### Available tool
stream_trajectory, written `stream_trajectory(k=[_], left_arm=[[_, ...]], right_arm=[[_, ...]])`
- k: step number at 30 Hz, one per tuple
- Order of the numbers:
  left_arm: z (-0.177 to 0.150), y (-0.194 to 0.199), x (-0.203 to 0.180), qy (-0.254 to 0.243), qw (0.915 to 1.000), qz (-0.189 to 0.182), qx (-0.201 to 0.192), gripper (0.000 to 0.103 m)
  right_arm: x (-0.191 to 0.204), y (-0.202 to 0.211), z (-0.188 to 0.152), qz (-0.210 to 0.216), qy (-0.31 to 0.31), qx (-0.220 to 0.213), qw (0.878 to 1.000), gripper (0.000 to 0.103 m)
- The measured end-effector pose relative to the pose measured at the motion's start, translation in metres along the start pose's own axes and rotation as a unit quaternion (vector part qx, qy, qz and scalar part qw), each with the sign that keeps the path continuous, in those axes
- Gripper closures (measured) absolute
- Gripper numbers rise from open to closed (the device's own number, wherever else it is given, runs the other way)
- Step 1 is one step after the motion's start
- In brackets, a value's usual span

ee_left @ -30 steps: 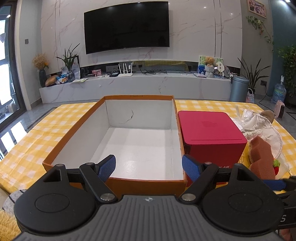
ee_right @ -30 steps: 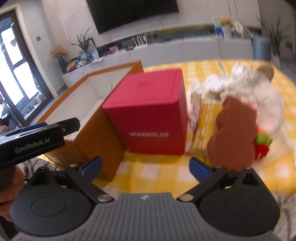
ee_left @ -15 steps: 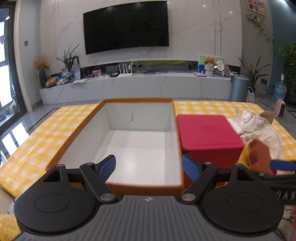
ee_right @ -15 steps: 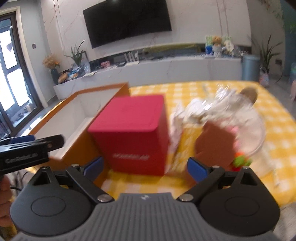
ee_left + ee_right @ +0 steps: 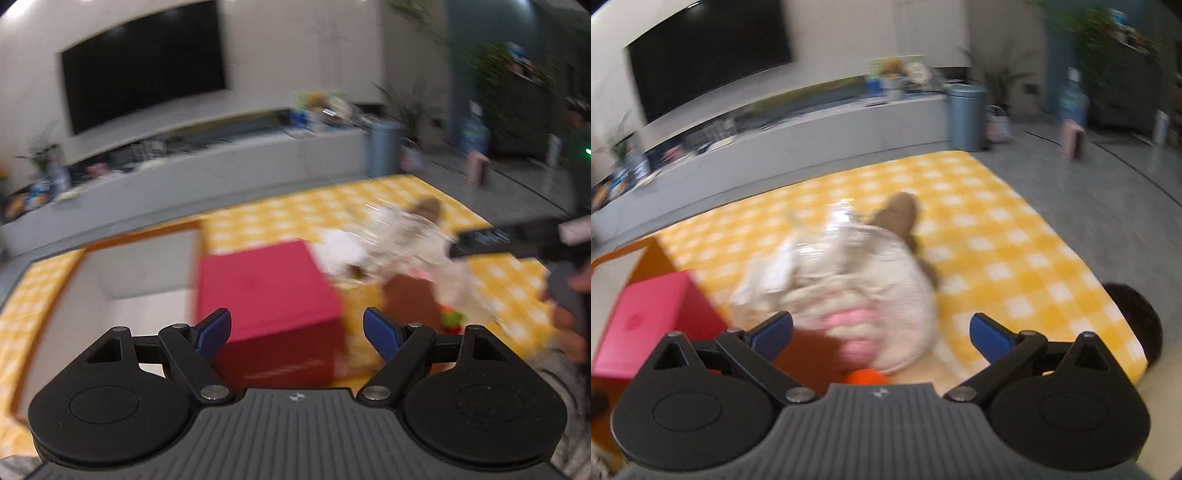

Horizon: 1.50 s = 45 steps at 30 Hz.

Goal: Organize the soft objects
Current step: 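Grasp the brown bear-shaped sponge with the left tool while the right tool reaches toward the crocheted strawberry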

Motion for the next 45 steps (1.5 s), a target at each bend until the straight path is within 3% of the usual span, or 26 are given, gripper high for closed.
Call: stream_trajectory(k=[6, 9, 12, 19, 22, 27, 30, 32, 33, 40, 45], left_arm=[[-0.008, -0.029, -0.064, -0.069, 0.9952, -0.055, 0.042, 0.007], [-0.009, -0.045, -0.09, -0.106, 0.9918, -0.053, 0.046, 0.007], [-0.009, -0.061, -0.105, -0.129, 0.99, -0.029, 0.049, 0.007], [-0.018, -0.091, -0.112, -0.131, 0.9879, -0.007, 0.082, 0.007], [-0.021, -0.09, -0.117, -0.136, 0.9887, -0.011, 0.062, 0.003], [-0.027, -0.098, -0.124, -0.123, 0.989, -0.016, 0.081, 0.003], [-0.031, -0.107, -0.126, -0.103, 0.9849, -0.051, 0.129, 0.016], [-0.03, -0.107, -0.127, -0.097, 0.9828, -0.073, 0.139, 0.043], [-0.03, -0.105, -0.128, -0.1, 0.982, -0.078, 0.14, 0.047], [-0.032, -0.092, -0.132, -0.116, 0.9795, -0.095, 0.134, 0.061], [-0.025, -0.073, -0.124, -0.114, 0.981, -0.099, 0.121, 0.062]], right_arm=[[-0.032, 0.002, -0.008, -0.001, -0.048, -0.027, 0.998, 0.003], [-0.041, 0.004, -0.009, 0.003, -0.075, -0.037, 0.996, 0.003], [-0.053, 0.003, -0.013, 0.004, -0.121, -0.04, 0.992, 0.003], [-0.066, -0.005, -0.016, 0.011, -0.163, -0.023, 0.986, 0.003], [-0.065, -0.004, -0.016, 0.015, -0.163, -0.022, 0.986, 0.003], [-0.065, -0.002, -0.016, 0.017, -0.163, -0.024, 0.986, 0.003], [-0.066, -0.003, -0.017, 0.017, -0.166, -0.022, 0.986, 0.003], [-0.066, -0.005, -0.018, 0.018, -0.166, -0.015, 0.986, 0.003], [-0.065, -0.006, -0.018, 0.018, -0.165, -0.013, 0.986, 0.003], [-0.061, -0.009, -0.02, 0.021, -0.151, -0.004, 0.988, 0.003], [-0.064, -0.011, -0.021, 0.021, -0.161, 0.0, 0.987, 0.003]])
Point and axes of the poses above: each gripper's, at about its wrist camera, not at the fingertips, and y roughly against the way its jaws point, x to its left, z to its top, the point moved 6 cm from there along -y, roughly the way its jaws point, and after that the axes turned 8 degrees about z, right-handed, at the moved point
